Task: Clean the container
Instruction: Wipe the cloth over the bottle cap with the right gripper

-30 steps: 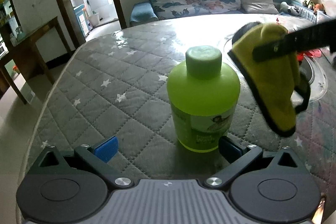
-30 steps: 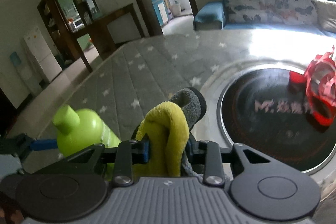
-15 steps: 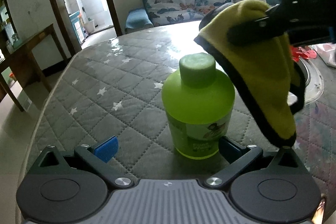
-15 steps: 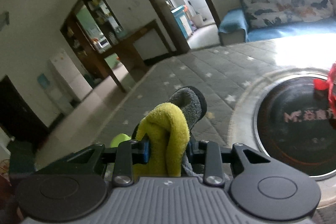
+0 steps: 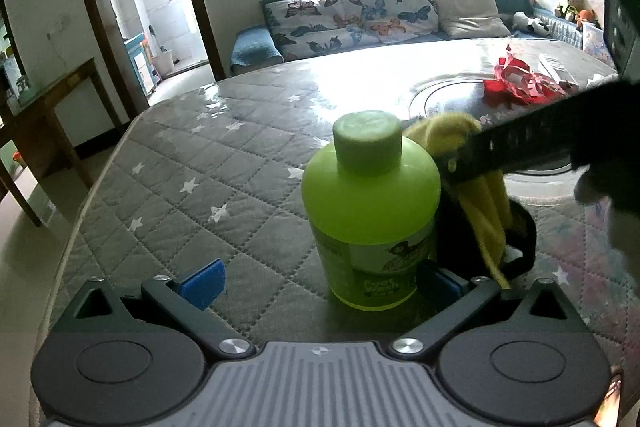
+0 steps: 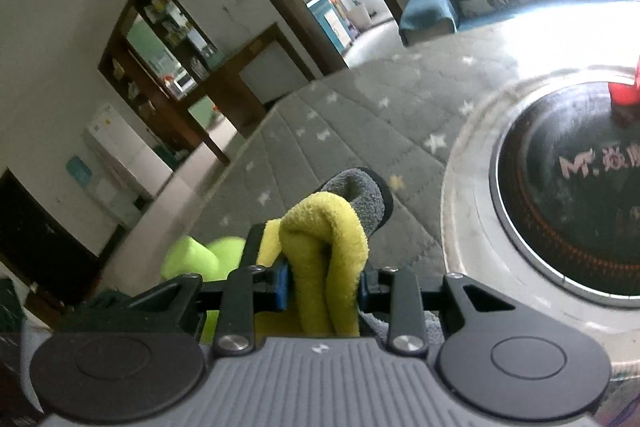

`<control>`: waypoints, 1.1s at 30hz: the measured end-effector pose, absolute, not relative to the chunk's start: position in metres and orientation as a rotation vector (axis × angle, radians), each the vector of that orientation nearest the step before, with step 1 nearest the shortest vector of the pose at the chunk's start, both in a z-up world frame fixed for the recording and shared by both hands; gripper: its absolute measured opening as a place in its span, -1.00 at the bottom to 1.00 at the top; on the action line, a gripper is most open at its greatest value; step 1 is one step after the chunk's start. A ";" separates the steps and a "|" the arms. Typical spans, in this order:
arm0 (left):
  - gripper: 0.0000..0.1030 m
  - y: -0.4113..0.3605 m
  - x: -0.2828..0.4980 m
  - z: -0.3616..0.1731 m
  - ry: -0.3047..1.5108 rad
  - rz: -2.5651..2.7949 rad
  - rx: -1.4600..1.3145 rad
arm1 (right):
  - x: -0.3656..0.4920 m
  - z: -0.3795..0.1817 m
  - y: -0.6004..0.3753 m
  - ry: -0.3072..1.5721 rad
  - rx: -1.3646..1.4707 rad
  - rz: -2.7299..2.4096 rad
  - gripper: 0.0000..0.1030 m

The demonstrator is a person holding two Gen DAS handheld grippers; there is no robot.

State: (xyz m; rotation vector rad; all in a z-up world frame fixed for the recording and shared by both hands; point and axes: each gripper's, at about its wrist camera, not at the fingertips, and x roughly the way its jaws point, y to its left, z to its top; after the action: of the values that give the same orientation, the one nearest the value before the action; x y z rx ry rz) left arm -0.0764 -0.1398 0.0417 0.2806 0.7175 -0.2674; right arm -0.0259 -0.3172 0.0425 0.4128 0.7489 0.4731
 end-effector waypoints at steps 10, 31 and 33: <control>1.00 -0.139 -0.076 0.040 0.713 -0.267 0.281 | -0.038 0.021 -0.311 0.800 0.401 0.452 -0.40; 1.00 -0.133 -0.074 0.042 0.722 -0.277 0.246 | -0.014 0.039 -0.304 0.747 0.448 0.506 -0.40; 1.00 -0.133 -0.074 0.042 0.721 -0.276 0.246 | -0.015 0.032 -0.303 0.763 0.437 0.503 -0.40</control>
State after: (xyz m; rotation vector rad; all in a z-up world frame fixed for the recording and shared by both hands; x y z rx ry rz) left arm -0.0739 -0.1330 0.0419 0.2459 0.7211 -0.2756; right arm -0.0150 -0.3033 0.0323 0.4370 0.7627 0.5033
